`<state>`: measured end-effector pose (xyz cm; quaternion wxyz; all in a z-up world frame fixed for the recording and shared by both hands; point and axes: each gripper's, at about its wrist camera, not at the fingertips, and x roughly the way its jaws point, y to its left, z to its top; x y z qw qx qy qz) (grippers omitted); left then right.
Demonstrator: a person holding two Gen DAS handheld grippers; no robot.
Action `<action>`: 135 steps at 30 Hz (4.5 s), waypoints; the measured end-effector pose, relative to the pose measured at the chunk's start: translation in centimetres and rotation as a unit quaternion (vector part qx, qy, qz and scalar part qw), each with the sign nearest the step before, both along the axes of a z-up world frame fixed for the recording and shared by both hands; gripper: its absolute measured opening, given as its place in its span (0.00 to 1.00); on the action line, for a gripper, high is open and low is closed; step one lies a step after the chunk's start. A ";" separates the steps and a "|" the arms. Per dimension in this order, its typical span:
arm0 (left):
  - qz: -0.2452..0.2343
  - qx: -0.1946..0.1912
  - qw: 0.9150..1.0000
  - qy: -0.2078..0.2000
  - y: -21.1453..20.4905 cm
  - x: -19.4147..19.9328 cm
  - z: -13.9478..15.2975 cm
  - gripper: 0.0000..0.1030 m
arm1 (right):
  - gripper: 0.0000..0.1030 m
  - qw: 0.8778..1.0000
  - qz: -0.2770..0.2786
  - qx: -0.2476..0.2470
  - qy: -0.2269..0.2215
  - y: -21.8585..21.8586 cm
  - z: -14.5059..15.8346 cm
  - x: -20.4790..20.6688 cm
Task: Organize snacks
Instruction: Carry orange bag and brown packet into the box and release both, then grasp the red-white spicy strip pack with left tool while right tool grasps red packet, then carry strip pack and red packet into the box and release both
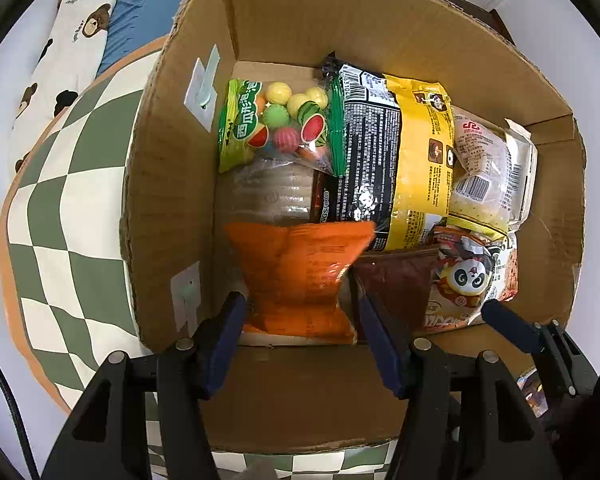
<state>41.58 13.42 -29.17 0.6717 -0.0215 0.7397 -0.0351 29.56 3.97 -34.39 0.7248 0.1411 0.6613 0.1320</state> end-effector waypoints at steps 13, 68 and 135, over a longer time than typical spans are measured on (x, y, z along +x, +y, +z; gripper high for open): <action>0.012 0.029 0.996 -0.082 0.5 -2.9 3.3 0.56 | 0.89 0.997 -0.048 -0.045 -0.031 -2.8 1.7 -2.0; 0.010 0.022 0.998 -0.051 3.0 -15.7 -8.1 0.56 | 0.59 0.969 -0.240 0.046 0.034 -6.5 -9.3 -15.4; -0.034 0.092 0.989 -0.110 -1.4 1.7 3.6 0.43 | 0.47 0.990 -0.110 -0.020 -0.090 -8.6 4.0 -3.3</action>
